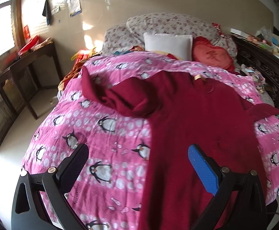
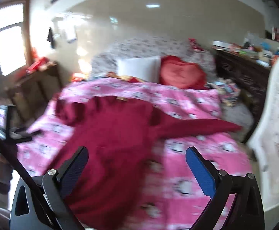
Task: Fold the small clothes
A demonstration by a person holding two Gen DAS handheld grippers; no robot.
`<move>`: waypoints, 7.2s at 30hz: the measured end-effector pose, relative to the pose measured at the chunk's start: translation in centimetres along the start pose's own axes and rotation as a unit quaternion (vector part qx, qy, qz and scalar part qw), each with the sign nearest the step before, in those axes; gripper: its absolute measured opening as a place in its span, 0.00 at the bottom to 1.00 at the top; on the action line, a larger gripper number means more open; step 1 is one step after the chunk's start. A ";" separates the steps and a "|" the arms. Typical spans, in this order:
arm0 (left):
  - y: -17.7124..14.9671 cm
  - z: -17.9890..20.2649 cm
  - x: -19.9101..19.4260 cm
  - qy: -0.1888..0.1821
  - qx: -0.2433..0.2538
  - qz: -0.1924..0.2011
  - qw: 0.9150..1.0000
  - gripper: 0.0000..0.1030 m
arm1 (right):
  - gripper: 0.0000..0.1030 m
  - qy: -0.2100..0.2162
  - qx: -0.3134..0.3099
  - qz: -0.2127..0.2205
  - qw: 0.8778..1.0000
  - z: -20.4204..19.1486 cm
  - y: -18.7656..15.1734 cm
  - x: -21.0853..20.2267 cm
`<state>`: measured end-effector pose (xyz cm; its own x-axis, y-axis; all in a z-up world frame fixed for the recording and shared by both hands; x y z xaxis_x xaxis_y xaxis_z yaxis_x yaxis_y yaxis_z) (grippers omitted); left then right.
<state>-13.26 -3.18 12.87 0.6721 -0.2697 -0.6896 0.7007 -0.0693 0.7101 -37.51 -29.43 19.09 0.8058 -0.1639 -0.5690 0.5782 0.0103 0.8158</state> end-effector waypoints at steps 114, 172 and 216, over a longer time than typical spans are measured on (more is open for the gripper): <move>11.6 -27.9 22.3 0.115 -0.231 -0.063 0.964 0.42 | 1.00 0.056 -0.022 -0.121 0.991 -15.1 4.3 33.5; 9.8 -32.2 21.9 -0.011 -0.366 -0.069 0.928 0.10 | 0.54 0.209 -0.131 -0.067 0.967 -27.6 10.8 40.1; 7.5 6.9 13.3 -0.212 -0.025 -0.060 0.975 0.88 | 0.94 0.059 0.130 -0.078 0.987 3.4 2.8 30.9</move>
<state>-0.76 -13.86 10.00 0.4330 -0.6363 -0.6384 0.7861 -0.0801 0.6129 -11.38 -37.84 4.18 0.7274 -0.0277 -0.6857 0.6568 -0.2613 0.7073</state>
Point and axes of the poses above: each gripper's, at about its wrist camera, not at the fingertips, and x roughly the way its jaws point, z to its right, y to its top, the point moved 5 cm from there along x, roughly the way its jaws point, and after that the axes turned 15 degrees about -x, right-handed, at the moved point
